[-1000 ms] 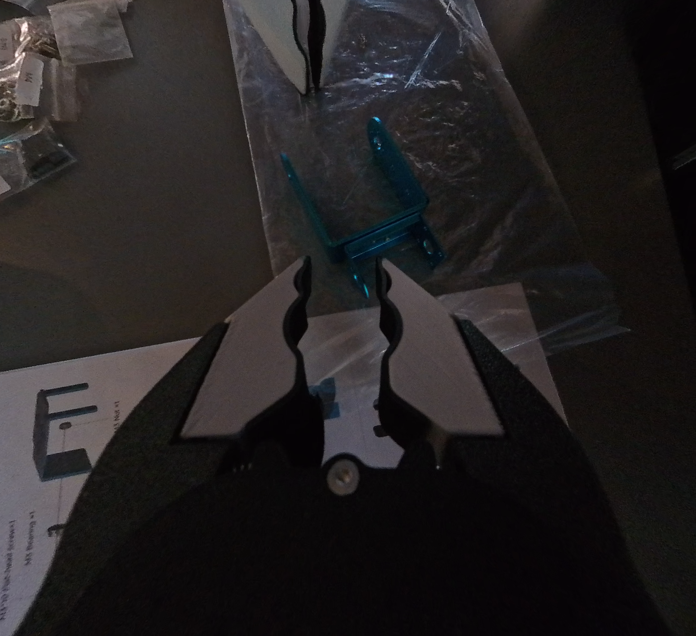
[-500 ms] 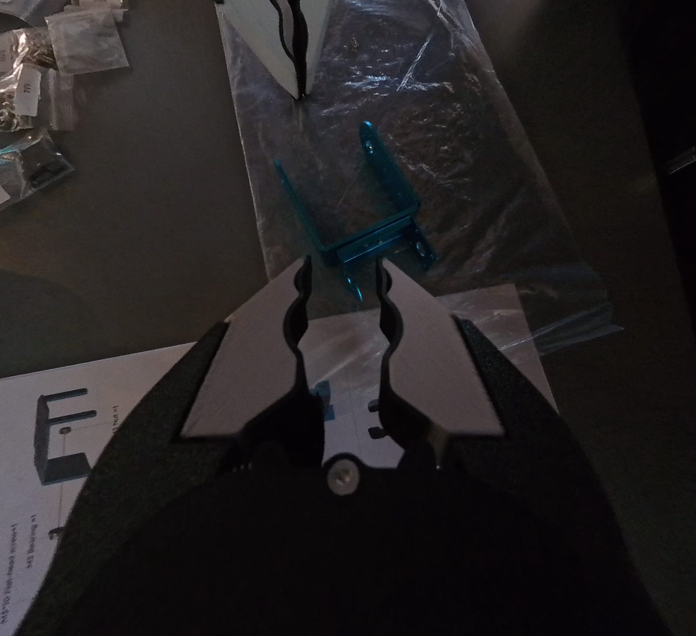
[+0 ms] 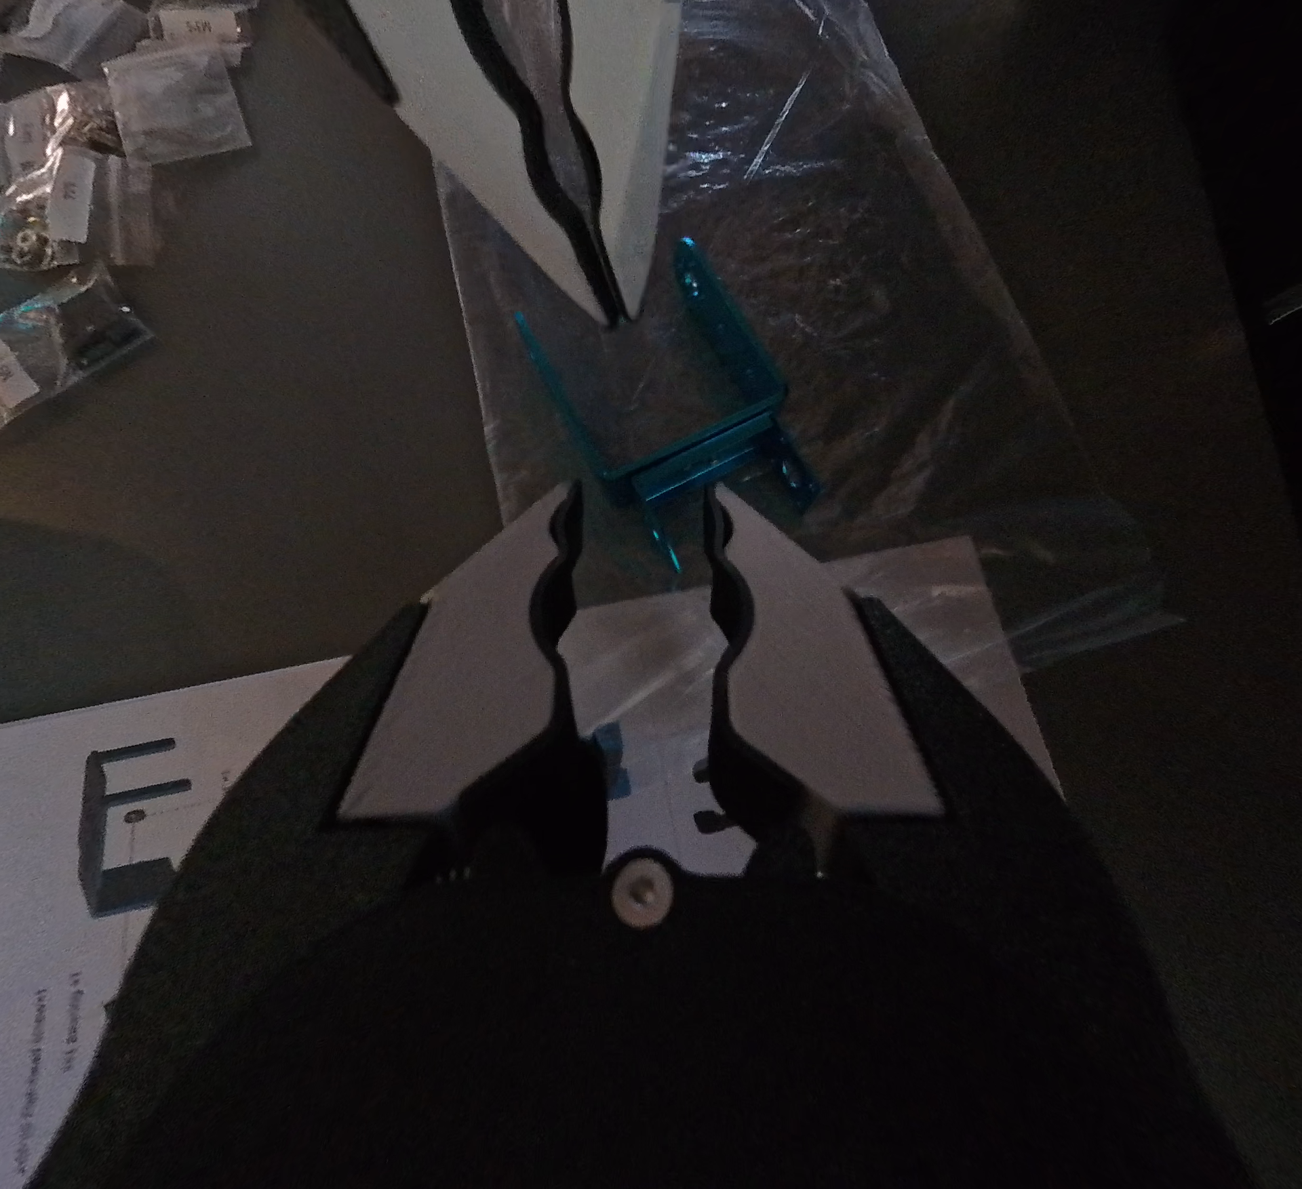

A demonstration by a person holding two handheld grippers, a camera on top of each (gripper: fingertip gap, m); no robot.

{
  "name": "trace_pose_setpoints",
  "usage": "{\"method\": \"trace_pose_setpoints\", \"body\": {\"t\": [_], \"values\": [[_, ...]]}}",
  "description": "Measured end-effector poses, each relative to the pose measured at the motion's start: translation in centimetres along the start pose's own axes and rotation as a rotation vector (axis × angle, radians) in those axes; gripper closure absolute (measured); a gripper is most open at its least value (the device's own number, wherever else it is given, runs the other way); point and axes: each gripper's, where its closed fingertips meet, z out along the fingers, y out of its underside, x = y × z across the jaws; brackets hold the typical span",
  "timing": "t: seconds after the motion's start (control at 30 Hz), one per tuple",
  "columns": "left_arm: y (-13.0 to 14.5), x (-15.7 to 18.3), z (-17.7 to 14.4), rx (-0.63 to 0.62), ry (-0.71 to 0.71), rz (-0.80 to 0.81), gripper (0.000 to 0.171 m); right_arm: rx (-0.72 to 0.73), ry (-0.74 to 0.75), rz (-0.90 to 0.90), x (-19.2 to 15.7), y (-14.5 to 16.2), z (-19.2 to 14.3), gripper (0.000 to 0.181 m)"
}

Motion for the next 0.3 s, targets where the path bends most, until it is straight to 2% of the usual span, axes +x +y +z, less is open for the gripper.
{"method": "trace_pose_setpoints", "body": {"t": [0.3], "values": [[-0.3,-0.2,0.0,0.020,-0.011,0.004,0.142,0.079,0.031,0.048,-0.4,-1.5,2.5,0.180]]}}
